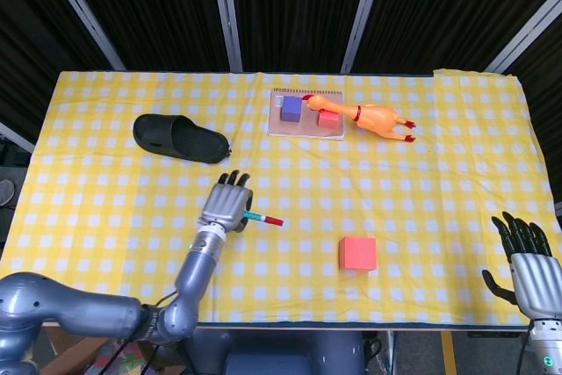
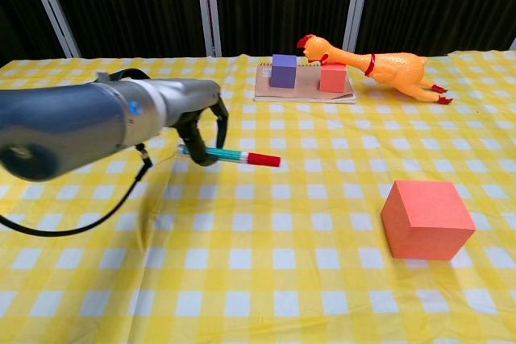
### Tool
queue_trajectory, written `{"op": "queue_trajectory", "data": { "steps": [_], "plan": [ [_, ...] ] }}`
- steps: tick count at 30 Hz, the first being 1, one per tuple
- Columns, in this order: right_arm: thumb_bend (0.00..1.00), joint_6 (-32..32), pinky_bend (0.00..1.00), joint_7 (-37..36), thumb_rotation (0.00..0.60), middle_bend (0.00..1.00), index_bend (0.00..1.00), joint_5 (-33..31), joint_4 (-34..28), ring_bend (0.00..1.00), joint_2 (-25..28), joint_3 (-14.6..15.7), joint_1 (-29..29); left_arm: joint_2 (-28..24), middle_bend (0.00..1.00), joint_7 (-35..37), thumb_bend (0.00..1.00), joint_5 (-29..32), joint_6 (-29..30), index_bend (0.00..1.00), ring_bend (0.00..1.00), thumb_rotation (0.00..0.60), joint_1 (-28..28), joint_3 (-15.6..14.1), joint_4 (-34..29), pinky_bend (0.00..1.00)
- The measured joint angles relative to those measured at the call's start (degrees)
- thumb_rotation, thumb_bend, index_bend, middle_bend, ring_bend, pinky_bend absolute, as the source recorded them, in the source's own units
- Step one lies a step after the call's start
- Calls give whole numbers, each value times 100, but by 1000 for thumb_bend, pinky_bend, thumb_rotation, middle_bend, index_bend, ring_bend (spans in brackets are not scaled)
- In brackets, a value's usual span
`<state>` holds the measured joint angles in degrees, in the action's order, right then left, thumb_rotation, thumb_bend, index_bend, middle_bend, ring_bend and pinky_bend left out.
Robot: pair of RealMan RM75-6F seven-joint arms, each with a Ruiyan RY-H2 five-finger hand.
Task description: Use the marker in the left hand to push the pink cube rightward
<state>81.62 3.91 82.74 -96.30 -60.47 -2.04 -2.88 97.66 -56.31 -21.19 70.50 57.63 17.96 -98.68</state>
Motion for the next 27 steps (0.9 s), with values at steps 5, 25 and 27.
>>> {"op": "queue_trajectory", "data": {
  "steps": [5,25,27],
  "plan": [
    [378,-19,0,18,600,0,0,-23,-26,0,-2,-9,-8,-816,83,440,484,-443,-66,519,0,600,-537,-523,-334,99],
    [377,-39,0,78,600,0,0,-15,-22,0,-42,-23,-37,-1832,0,2029,251,-1773,-351,215,0,600,-1757,-1559,-211,31],
    [378,-36,0,79,600,0,0,-3,-19,0,-41,-22,-39,-1917,0,2197,234,-1893,-326,141,0,600,-1849,-1573,-241,29]
  ]
}}
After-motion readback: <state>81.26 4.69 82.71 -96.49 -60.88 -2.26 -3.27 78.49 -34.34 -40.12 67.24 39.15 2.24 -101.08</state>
